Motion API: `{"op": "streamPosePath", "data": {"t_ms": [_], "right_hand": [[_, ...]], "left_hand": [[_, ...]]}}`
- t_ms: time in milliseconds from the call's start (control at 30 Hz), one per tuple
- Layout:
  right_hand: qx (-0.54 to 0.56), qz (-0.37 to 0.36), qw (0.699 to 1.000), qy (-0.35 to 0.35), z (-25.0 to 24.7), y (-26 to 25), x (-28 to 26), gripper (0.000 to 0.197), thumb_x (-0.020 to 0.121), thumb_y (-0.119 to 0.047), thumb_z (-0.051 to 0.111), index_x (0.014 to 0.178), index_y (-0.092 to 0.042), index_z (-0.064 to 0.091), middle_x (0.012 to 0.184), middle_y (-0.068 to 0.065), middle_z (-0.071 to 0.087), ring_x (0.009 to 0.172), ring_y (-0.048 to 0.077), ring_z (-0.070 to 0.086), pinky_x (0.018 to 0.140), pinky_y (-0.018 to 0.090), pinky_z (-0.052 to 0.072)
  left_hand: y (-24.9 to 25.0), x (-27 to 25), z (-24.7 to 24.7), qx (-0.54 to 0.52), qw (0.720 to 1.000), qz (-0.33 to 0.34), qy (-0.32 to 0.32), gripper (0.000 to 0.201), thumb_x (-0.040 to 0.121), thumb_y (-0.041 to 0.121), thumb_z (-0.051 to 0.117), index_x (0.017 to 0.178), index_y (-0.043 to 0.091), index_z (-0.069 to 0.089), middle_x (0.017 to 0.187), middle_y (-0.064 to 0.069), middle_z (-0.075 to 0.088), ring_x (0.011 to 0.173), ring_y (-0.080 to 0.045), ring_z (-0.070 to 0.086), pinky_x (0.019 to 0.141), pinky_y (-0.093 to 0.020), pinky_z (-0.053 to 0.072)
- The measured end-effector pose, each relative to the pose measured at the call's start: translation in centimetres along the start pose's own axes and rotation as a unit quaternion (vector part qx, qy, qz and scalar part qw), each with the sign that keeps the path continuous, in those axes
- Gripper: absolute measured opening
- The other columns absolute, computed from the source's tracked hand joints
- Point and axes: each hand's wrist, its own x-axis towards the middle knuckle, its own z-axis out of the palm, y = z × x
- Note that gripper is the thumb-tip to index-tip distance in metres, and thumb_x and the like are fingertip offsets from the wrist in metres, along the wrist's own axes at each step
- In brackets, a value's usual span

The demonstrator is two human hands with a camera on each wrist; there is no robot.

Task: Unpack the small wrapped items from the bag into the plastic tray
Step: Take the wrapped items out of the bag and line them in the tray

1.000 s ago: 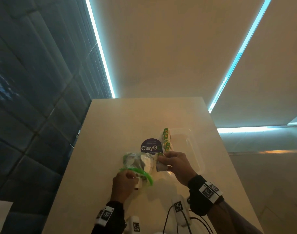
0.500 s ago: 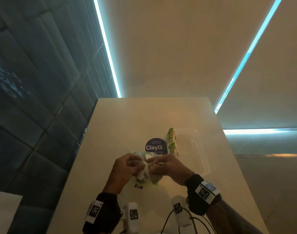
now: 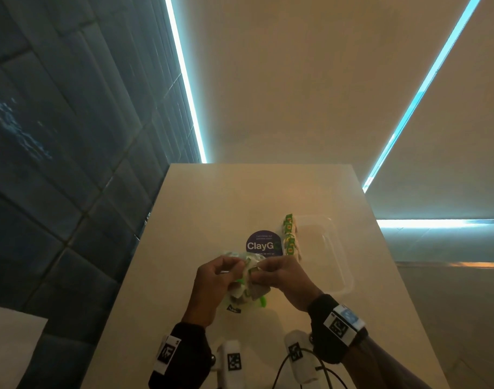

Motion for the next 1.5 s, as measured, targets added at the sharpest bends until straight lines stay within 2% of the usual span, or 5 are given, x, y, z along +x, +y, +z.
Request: {"op": "streamPosePath", "data": {"t_ms": [433,600,767,967,1500], "right_hand": [[-0.039,-0.019,0.999,-0.002,0.1,0.0,-0.2,0.01,0.08,-0.005,0.074,0.087,0.002,0.073,0.086,0.014,0.071,0.08,0.02,0.066,0.079,0.033,0.057],[-0.024,-0.006,0.998,0.06,-0.3,0.0,-0.2,0.02,0.078,-0.003,0.076,0.089,0.012,0.069,0.085,0.014,0.069,0.077,0.019,0.067,0.074,0.036,0.059],[-0.03,0.015,0.995,0.091,-0.5,0.1,-0.1,0.017,0.082,-0.003,0.071,0.09,0.012,0.068,0.092,0.023,0.069,0.083,0.03,0.066,0.084,0.053,0.056],[-0.01,0.007,0.999,0.038,-0.1,-0.3,-0.5,0.008,0.083,0.004,0.067,0.089,0.009,0.069,0.092,0.018,0.068,0.086,0.032,0.064,0.087,0.055,0.054],[0.036,0.022,0.999,-0.032,-0.5,-0.2,-0.8,0.022,0.083,0.004,0.067,0.1,0.017,0.066,0.099,0.025,0.065,0.092,0.032,0.062,0.092,0.05,0.052]], "left_hand": [[0.8,-0.1,0.6,-0.075,0.996,-0.037,0.035,0.016,0.076,0.008,0.078,0.09,0.007,0.07,0.093,-0.015,0.074,0.082,-0.025,0.07,0.069,-0.032,0.056],[0.9,0.2,-0.7,-0.104,0.993,0.018,0.06,0.026,0.078,0.007,0.076,0.103,0.01,0.071,0.098,-0.012,0.075,0.091,-0.025,0.071,0.079,-0.036,0.057],[1.7,-0.6,-0.7,-0.071,0.991,0.001,-0.116,0.037,0.073,0.008,0.078,0.108,0.008,0.069,0.099,-0.013,0.074,0.095,-0.027,0.071,0.085,-0.041,0.057],[1.6,-0.3,0.8,0.124,0.99,0.061,-0.04,0.031,0.071,0.012,0.084,0.098,0.022,0.072,0.085,0.0,0.075,0.083,-0.012,0.072,0.076,-0.031,0.06],[2.9,0.0,0.0,0.126,0.987,-0.003,-0.1,0.016,0.077,0.008,0.079,0.091,0.014,0.075,0.09,-0.005,0.076,0.086,-0.021,0.073,0.079,-0.044,0.061]]}}
